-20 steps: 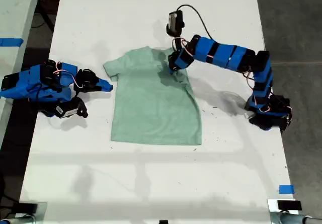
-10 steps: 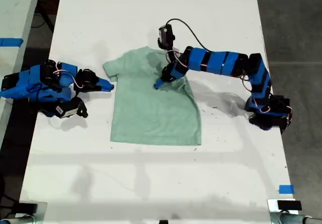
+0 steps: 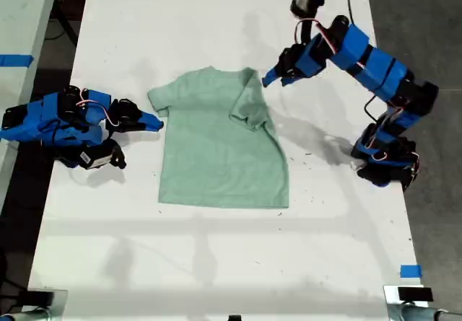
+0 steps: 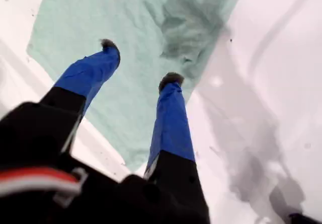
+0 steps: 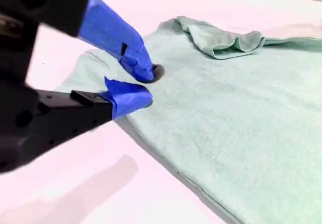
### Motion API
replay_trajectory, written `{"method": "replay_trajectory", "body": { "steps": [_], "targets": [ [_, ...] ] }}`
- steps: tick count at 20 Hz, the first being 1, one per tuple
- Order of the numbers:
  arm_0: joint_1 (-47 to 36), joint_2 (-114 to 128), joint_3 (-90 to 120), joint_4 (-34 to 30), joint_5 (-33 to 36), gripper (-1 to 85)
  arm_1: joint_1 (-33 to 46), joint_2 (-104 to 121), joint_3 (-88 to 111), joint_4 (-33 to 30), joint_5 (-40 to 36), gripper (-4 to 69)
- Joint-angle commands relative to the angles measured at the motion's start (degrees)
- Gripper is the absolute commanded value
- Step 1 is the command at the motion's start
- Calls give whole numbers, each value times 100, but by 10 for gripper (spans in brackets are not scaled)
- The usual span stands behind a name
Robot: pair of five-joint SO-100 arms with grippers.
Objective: Fold t shirt
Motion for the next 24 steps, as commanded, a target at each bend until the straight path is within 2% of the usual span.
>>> {"method": "replay_trajectory", "body": {
  "steps": [1,4,7,9,14,24],
  "targets": [
    [62,26,97,-44,44,35,-149,2637,2030,-53,563,184],
    [62,26,97,-44,44,34,-545,5546,4755,-264,1134,169],
    [53,26,97,-44,44,33,-1169,8332,6979,-97,1837,157],
    [44,26,97,-44,44,32,-1811,8429,7383,-457,1995,161],
    [53,26,97,-44,35,29,-2355,9431,9149,-940,2329,164],
    [-53,26,97,-44,26,8,-2584,9483,10749,-1863,1731,145]
  ]
}}
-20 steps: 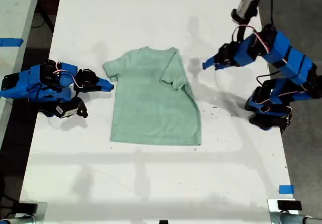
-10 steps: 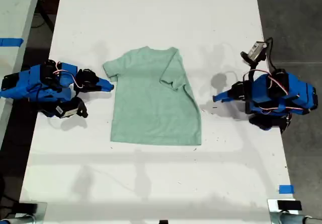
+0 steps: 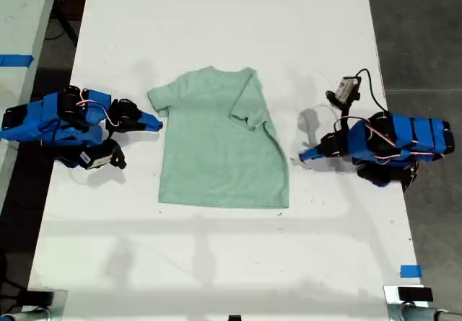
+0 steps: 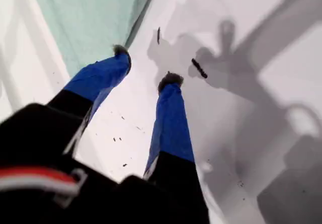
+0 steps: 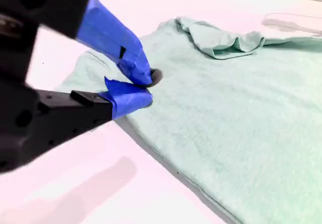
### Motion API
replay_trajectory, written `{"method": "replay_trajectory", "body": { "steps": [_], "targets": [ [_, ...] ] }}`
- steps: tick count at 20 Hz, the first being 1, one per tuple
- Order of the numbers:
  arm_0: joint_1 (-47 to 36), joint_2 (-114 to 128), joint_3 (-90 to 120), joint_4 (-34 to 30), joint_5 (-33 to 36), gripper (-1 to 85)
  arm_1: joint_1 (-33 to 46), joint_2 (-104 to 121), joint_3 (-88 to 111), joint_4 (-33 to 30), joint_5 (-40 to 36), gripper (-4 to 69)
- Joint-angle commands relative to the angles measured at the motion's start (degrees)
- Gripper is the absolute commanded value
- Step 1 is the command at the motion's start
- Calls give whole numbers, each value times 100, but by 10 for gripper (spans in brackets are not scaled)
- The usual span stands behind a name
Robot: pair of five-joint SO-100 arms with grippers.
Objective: Fold t shirt
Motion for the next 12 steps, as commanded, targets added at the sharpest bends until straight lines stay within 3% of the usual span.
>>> {"method": "replay_trajectory", "body": {
  "steps": [1,3,12],
  "targets": [
    [-70,26,97,-35,26,7,18,97,229,-123,-123,137],
    [-97,26,97,-35,9,4,211,97,264,-132,-70,17],
    [-88,26,97,-35,-35,-1,466,97,343,-255,-606,18]
  ]
}}
